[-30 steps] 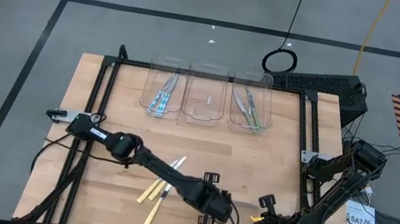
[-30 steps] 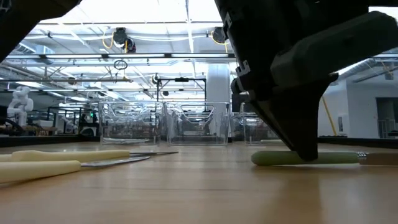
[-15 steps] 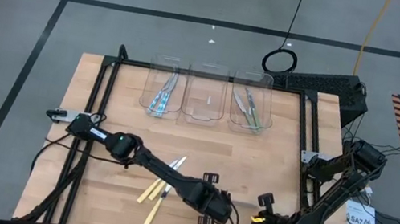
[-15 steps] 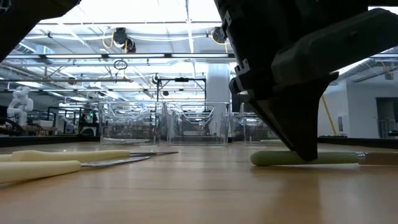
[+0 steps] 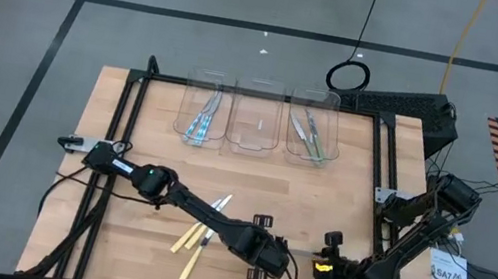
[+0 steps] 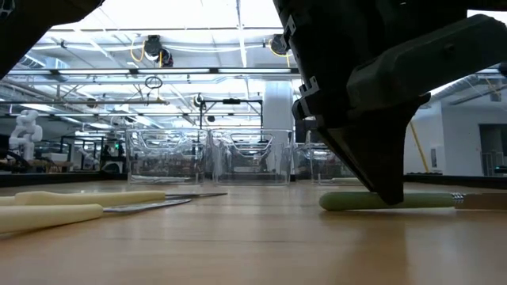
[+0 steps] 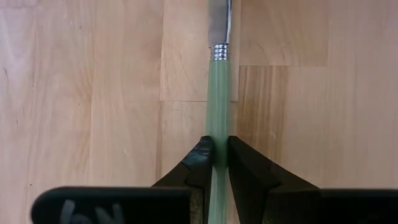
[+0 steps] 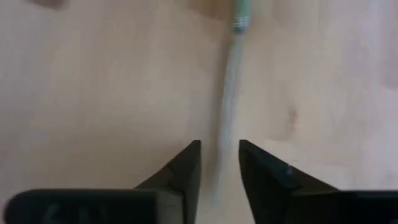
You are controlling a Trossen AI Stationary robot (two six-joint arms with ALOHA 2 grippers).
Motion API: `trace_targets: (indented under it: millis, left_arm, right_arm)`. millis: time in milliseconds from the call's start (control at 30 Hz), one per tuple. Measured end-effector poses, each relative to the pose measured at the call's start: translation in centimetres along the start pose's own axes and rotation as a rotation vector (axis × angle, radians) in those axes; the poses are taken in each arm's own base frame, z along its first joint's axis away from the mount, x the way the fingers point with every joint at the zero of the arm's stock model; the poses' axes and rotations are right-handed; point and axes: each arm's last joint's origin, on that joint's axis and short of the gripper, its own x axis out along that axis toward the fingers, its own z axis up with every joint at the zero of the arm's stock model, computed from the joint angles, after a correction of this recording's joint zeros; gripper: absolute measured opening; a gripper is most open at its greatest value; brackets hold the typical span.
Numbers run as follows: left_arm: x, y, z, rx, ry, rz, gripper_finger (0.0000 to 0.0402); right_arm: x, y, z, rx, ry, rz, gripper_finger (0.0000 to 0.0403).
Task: Sort silverware by color (type)
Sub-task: Put the green knife into the right transparent bin
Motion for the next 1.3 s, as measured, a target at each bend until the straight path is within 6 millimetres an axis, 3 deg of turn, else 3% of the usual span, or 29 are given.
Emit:
trace_targets:
  millis: [200, 367, 533, 767, 1200, 1300]
  left_arm:
    - [0.0, 0.0, 0.0, 0.001, 0.0, 0.001, 0.0049]
    - [0.0, 0.1, 0.0, 0.0, -0.001, 0.002, 0.0049]
    - [0.0, 0.1, 0.0, 0.0, -0.001, 0.002, 0.0049]
    - [0.0, -0.1, 0.1, 0.002, -0.015, 0.012, 0.0049]
    - [-1.9, -1.6, -0.3, 0.105, -0.078, 0.134, 0.0049]
    - [-2.0, -1.8, -0.5, 0.108, -0.068, 0.137, 0.0066]
  right_arm:
    - [1.2, -0.5, -0.3, 0.038, 0.021, 0.017, 0.0155]
    - [1.7, -0.8, -0.4, 0.052, 0.042, 0.034, 0.0159]
    - [1.9, -1.0, -0.4, 0.062, 0.049, 0.029, 0.012]
    - [2.0, -1.2, -0.3, 0.062, 0.095, 0.066, 0.0012]
    - [1.8, -2.4, 0.1, 0.088, 0.138, 0.109, 0.0004]
    - [2.0, -2.6, 0.1, 0.098, 0.163, 0.124, 0.0003]
